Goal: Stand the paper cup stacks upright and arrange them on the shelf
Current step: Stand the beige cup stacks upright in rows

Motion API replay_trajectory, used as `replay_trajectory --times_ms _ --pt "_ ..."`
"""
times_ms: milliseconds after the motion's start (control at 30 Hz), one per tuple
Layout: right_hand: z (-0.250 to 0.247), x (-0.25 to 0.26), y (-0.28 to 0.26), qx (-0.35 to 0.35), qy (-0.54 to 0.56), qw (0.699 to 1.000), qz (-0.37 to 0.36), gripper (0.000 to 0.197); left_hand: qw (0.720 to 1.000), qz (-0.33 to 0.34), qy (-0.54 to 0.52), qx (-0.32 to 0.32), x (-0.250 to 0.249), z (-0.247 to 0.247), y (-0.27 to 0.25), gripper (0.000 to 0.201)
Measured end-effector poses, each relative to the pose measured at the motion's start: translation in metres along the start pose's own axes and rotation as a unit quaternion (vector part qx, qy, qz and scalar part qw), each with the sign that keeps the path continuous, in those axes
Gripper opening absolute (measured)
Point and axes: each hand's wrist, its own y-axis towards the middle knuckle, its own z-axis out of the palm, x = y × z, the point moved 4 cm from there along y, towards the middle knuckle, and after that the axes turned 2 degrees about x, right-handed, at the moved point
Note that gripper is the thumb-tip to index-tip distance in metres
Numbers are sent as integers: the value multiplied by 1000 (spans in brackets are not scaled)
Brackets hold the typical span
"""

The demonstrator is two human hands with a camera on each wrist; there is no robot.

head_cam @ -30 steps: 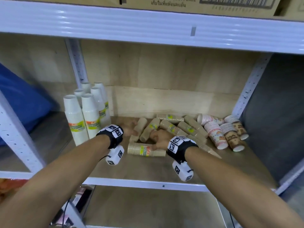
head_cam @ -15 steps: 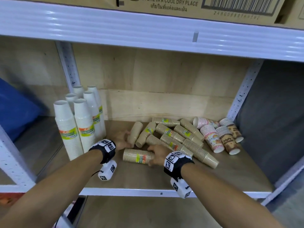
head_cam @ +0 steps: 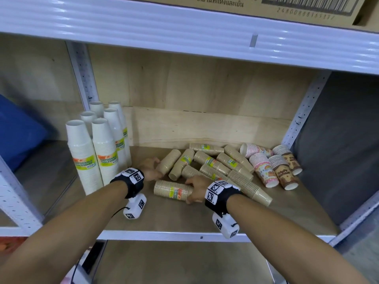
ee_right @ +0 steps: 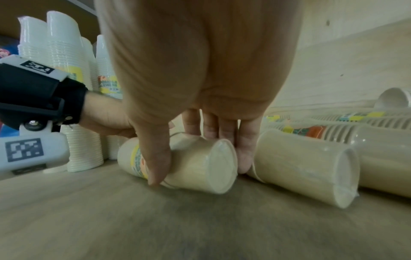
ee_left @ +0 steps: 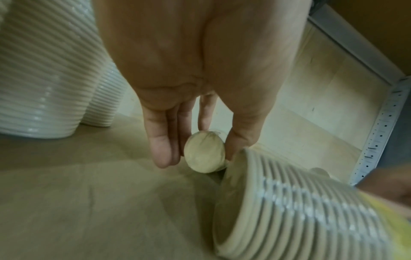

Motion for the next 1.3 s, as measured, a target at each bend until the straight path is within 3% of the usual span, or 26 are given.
replay_trajectory --times_ms 267,500,933,1300 --pt "-44 3 -3 -4 22 1000 -17 63 996 12 -58 -69 -27 -35 -2 46" --pt "-97 21 0 -69 47 996 -35 49 987 31 -55 -150 -66 -77 -7 28" --pt "-169 51 33 -184 81 977 -66 47 971 20 3 -240 -98 -125 -7 33" --pt "-153 67 91 -186 54 979 -60 46 969 -3 15 -246 -84 -121 3 30"
